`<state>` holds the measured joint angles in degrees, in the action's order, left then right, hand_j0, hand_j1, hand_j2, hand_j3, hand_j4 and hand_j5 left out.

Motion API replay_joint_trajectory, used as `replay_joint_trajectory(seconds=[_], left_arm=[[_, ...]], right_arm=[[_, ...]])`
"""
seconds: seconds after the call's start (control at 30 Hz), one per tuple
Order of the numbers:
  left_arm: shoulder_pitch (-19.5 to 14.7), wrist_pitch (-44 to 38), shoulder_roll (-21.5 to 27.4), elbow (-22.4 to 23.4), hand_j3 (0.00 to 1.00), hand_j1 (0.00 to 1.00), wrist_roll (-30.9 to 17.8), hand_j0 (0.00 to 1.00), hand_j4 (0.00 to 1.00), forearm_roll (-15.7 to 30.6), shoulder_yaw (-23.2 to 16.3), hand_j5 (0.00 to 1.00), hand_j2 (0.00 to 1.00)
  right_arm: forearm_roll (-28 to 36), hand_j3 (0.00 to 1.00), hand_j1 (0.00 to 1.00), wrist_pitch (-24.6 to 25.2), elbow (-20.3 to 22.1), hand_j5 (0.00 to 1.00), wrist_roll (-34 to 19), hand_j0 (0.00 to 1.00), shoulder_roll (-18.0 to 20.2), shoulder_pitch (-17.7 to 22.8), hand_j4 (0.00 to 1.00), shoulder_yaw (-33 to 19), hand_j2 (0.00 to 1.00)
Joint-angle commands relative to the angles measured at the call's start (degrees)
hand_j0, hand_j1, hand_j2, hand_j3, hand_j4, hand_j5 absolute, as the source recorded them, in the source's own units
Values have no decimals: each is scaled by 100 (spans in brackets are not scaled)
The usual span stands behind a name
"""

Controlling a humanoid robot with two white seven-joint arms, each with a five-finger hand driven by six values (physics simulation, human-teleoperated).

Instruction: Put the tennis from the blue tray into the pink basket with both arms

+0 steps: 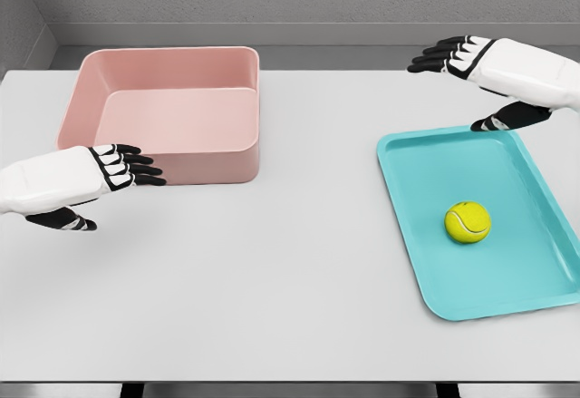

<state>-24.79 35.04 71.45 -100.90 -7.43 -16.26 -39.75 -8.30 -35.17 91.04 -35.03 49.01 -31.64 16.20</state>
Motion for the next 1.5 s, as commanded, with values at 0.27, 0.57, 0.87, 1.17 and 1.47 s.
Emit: replay_joint_trajectory(seconds=[0.27,0.57,0.87,1.17,1.47], left_arm=[[0,-4,-17,0,100,100,4,100,100,35,2,100,100],[18,-4,-70,0,100,100,-4,100,100,35,2,100,100],[26,-4,-184,-9,100,100,-163,100,100,44,-7,100,100],[26,-4,-184,-9,100,100,-163,100,100,35,-7,100,100],[26,-4,-193,-9,100,100,-171,100,100,35,-6,100,100]], right_arm=[[21,100,100,17,-245,100,3,100,4,-105,100,59,100],[154,100,100,17,-570,100,3,100,65,158,100,77,100],[1129,100,100,17,-693,100,3,100,65,457,100,33,100],[1137,100,100,17,-693,100,3,100,197,773,100,6,100],[1779,100,100,17,-754,100,3,100,1023,-79,100,833,100]])
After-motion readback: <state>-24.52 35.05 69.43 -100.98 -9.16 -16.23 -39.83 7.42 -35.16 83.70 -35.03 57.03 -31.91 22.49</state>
